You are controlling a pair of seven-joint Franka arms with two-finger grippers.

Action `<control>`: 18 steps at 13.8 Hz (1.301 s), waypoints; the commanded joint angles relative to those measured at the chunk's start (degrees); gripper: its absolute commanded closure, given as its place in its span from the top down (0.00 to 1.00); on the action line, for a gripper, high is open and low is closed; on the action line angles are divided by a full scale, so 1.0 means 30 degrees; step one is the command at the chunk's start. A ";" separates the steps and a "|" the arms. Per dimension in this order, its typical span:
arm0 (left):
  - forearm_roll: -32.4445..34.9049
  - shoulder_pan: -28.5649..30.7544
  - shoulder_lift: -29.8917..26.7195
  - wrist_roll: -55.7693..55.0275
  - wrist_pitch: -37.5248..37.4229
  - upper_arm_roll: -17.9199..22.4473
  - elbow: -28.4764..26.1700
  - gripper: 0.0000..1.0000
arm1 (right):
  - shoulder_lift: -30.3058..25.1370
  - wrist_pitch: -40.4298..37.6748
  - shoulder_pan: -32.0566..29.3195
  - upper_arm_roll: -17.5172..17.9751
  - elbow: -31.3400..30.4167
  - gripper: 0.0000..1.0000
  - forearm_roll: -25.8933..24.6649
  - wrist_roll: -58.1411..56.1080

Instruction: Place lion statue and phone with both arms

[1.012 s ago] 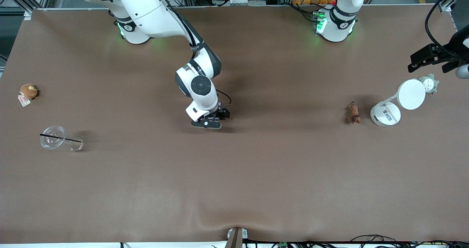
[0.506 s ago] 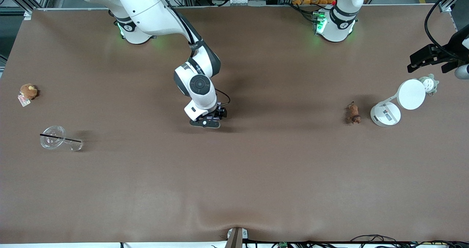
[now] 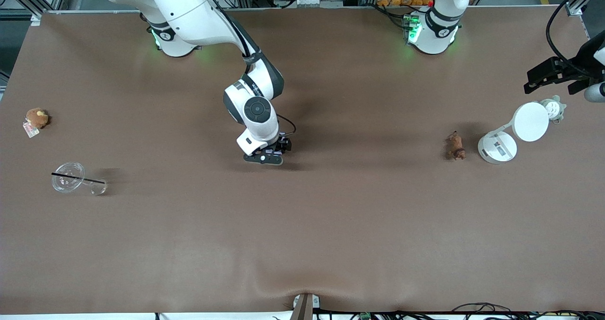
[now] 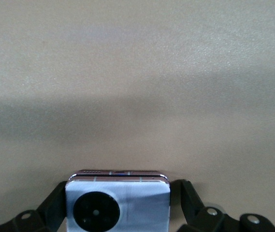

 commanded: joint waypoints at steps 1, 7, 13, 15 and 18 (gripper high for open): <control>-0.0133 0.0065 0.0021 -0.0060 0.0039 -0.0047 0.0172 1.00 | -0.0353 0.0101 0.0118 -0.0056 -0.0508 1.00 -0.0086 -0.0100; -0.0133 0.0035 0.0021 -0.0060 0.0039 -0.0047 0.0143 1.00 | -0.0499 0.0219 0.0177 -0.0085 -0.0508 0.05 -0.0086 0.0074; -0.0133 0.0064 0.0021 -0.0060 0.0039 -0.0047 0.0201 1.00 | -0.3278 -0.0686 -0.0115 -0.2043 -0.0508 0.00 -0.0115 -0.0215; -0.0104 -0.0023 0.0079 -0.0060 0.0039 -0.0047 0.0348 1.00 | -0.3809 -0.1187 -0.0349 -0.3040 -0.0275 0.00 -0.0115 -0.1498; -0.0104 0.0035 0.0226 -0.0031 0.0039 -0.0047 0.0494 1.00 | -0.3694 -0.1217 -0.2216 -0.3572 0.1301 0.00 -0.0057 -0.5098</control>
